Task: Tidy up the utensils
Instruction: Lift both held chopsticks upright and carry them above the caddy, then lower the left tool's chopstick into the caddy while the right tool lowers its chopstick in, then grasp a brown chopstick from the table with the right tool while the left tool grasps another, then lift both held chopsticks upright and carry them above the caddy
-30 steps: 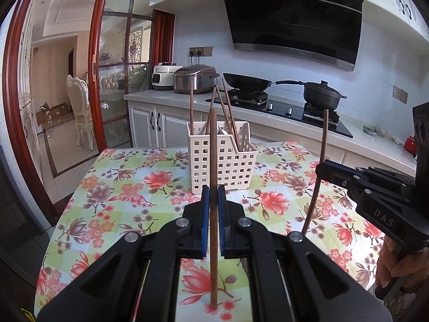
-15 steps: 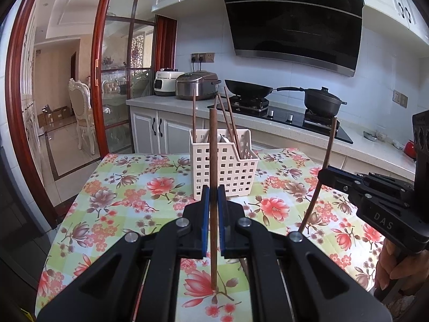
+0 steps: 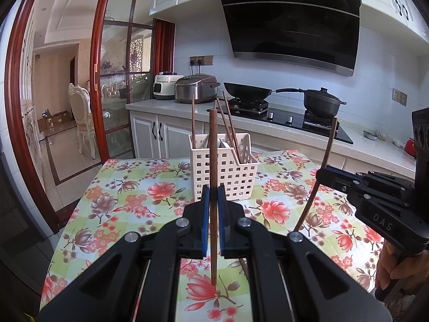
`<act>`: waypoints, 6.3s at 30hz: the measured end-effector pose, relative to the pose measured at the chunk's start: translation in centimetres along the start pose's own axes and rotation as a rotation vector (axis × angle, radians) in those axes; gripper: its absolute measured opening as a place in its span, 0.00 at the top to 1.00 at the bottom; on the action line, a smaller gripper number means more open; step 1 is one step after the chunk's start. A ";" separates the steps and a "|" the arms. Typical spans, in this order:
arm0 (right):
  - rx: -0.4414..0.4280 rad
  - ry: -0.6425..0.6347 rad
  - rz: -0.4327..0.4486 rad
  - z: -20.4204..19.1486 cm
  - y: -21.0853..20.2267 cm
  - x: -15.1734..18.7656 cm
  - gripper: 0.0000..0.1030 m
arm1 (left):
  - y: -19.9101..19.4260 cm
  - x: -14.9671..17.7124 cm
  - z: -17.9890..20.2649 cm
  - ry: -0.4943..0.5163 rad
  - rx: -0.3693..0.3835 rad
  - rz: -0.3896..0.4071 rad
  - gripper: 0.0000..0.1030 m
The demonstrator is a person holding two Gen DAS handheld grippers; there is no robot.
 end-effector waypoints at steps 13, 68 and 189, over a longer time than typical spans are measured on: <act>0.016 -0.033 0.039 1.1 0.1 -3.7 0.94 | 0.0 -3.2 0.3 0.034 0.026 0.036 0.94; -0.056 0.023 -0.284 6.0 23.3 -13.0 0.94 | 25.4 -15.5 -2.4 0.015 0.090 -0.265 0.94; 0.056 0.214 -0.354 9.2 8.1 11.0 0.94 | 20.0 8.9 3.7 -0.035 -0.086 -0.521 0.73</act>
Point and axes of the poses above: each gripper's, at about its wrist camera, not at the fingertips, and y roughly the way its jaws point, z to its right, x to its underside, the point moved 1 cm from there along y, roughly the way its jaws point, and after that the axes turned 3 degrees about -y, right-handed, at the moved point
